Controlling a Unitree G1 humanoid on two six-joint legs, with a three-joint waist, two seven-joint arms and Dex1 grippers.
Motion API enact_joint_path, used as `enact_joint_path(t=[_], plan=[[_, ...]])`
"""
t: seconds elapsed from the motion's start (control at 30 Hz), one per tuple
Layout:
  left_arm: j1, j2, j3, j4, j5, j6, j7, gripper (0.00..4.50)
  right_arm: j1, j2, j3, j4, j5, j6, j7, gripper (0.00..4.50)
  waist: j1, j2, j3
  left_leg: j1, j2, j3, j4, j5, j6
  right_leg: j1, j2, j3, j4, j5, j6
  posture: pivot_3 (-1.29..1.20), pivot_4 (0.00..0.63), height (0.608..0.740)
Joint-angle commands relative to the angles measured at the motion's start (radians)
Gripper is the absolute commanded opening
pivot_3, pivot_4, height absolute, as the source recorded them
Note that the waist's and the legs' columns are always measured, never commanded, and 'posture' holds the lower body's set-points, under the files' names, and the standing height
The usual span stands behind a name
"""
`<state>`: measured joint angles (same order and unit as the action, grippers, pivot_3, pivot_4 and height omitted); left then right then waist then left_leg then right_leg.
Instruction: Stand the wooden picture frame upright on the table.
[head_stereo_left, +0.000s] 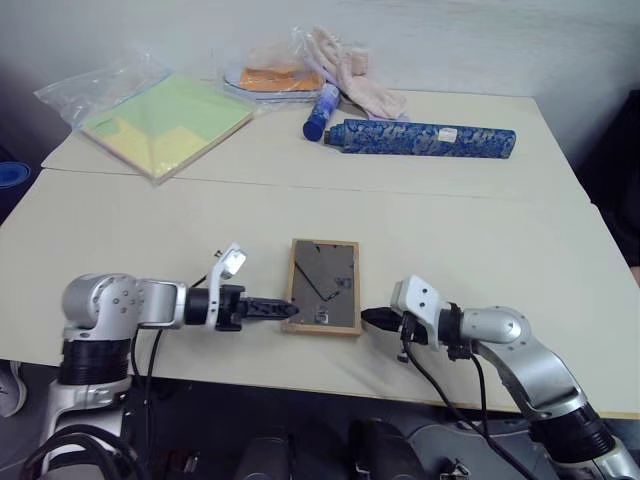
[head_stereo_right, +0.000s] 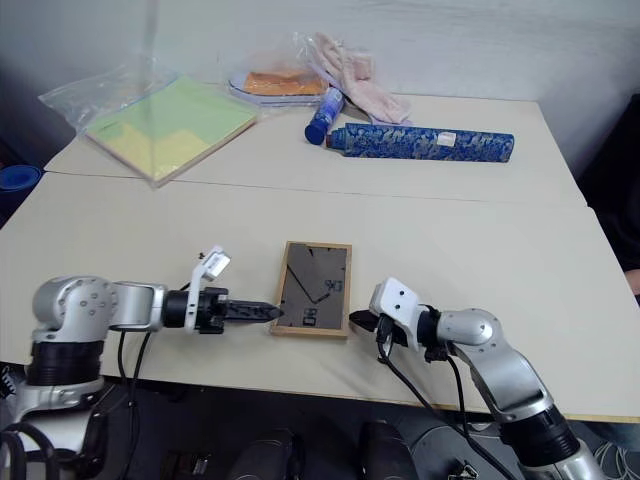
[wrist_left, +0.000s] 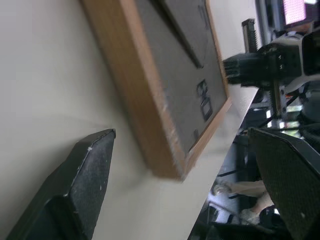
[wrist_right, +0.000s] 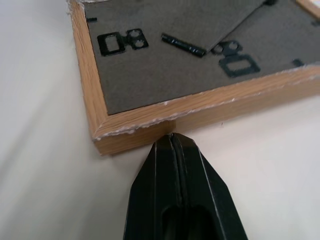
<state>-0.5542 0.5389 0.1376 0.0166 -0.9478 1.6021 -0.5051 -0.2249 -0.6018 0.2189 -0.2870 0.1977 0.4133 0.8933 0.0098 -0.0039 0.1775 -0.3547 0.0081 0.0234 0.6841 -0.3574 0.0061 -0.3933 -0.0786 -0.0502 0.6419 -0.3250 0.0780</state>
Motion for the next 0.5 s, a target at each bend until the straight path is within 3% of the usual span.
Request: enact_joint_path(t=[0.03,0.23,0.33,0.5], plan=[[-0.002,-0.049,-0.054,0.075,-0.065,0.012,0.104,4.48,-0.016,0.009,0.009,-0.015,-0.001,-0.011,-0.001,0.00,0.006,0.000,0.000,0.000,0.000,0.000,0.000,0.000,0.000,0.000,0.000,0.000,0.000,0.000,0.000,0.00,0.150,0.740],[-0.036,-0.098,-0.028,0.183,-0.212,0.012,0.236,4.48,-0.019,0.002,0.008,-0.009,-0.012,-0.022,0.003,0.00,0.015,0.000,0.000,0.000,-0.003,-0.003,0.000,0.000,0.001,0.001,-0.001,0.000,0.000,0.000,0.000,0.00,0.150,0.740],[-0.041,-0.094,-0.023,0.198,-0.247,0.012,0.273,3.91,-0.012,-0.002,0.001,-0.009,-0.014,-0.024,0.002,0.00,0.014,0.000,0.000,0.000,-0.006,-0.007,0.000,0.001,0.001,0.001,-0.002,0.000,-0.001,0.000,0.000,0.00,0.150,0.740],[-0.031,-0.098,0.003,0.203,-0.278,0.012,0.315,2.36,0.008,-0.011,-0.024,-0.001,-0.004,-0.042,0.008,0.00,0.010,0.000,0.000,-0.001,-0.006,-0.007,0.000,0.001,0.000,0.001,-0.002,-0.001,-0.001,0.000,0.000,0.00,0.150,0.740]])
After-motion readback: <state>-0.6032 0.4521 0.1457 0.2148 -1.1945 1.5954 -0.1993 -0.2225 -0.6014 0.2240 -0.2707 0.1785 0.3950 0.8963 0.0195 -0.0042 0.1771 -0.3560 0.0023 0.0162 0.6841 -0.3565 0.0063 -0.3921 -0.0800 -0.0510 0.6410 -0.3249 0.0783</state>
